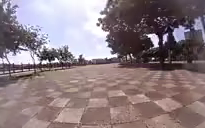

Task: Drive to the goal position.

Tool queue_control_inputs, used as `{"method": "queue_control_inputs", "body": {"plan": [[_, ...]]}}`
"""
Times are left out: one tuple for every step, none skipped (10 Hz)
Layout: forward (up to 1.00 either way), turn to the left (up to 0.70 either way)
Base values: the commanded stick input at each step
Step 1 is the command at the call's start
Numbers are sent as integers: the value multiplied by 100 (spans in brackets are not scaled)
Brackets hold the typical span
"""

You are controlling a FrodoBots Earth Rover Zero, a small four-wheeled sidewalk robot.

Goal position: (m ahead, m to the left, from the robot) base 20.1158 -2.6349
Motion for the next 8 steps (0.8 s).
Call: {"method": "queue_control_inputs", "body": {"plan": [[70, 14], [70, 14], [70, 14], [70, 9], [70, 2], [70, 0], [70, 0], [70, 0]]}}
